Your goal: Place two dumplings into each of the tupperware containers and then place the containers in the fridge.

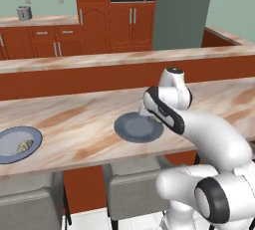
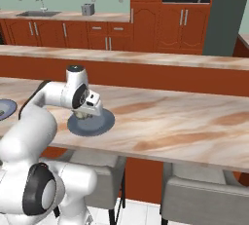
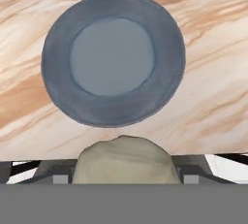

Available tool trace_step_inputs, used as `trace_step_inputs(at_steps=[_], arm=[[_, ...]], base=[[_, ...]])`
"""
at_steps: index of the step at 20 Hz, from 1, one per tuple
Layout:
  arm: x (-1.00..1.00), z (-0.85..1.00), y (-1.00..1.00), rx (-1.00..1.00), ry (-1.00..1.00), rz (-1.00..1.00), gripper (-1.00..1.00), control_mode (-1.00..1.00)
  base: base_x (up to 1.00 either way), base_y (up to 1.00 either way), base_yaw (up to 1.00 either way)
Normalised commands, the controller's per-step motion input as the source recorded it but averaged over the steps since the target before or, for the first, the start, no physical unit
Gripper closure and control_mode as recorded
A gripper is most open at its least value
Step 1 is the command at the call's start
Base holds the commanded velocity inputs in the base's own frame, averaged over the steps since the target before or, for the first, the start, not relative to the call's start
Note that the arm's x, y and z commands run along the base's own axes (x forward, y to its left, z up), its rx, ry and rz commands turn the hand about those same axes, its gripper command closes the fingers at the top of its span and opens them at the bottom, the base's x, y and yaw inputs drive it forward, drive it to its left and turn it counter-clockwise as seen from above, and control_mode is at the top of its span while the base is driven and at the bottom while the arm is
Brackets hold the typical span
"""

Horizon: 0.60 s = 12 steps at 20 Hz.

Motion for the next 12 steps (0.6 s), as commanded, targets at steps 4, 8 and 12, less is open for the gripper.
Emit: trace_step_inputs(at_steps=[4, 8, 12], arm=[[-0.72, 0.52, -0.18, -0.03, 0.00, 0.00, 1.00, -1.00], [-0.57, 0.24, -0.23, -0.03, 0.00, 0.00, 1.00, -1.00], [-0.52, 0.02, -0.39, -0.01, 0.05, 0.00, 1.00, -1.00]], base=[[0.00, 0.00, 0.00], [0.00, 0.00, 0.00], [0.00, 0.00, 0.00]])
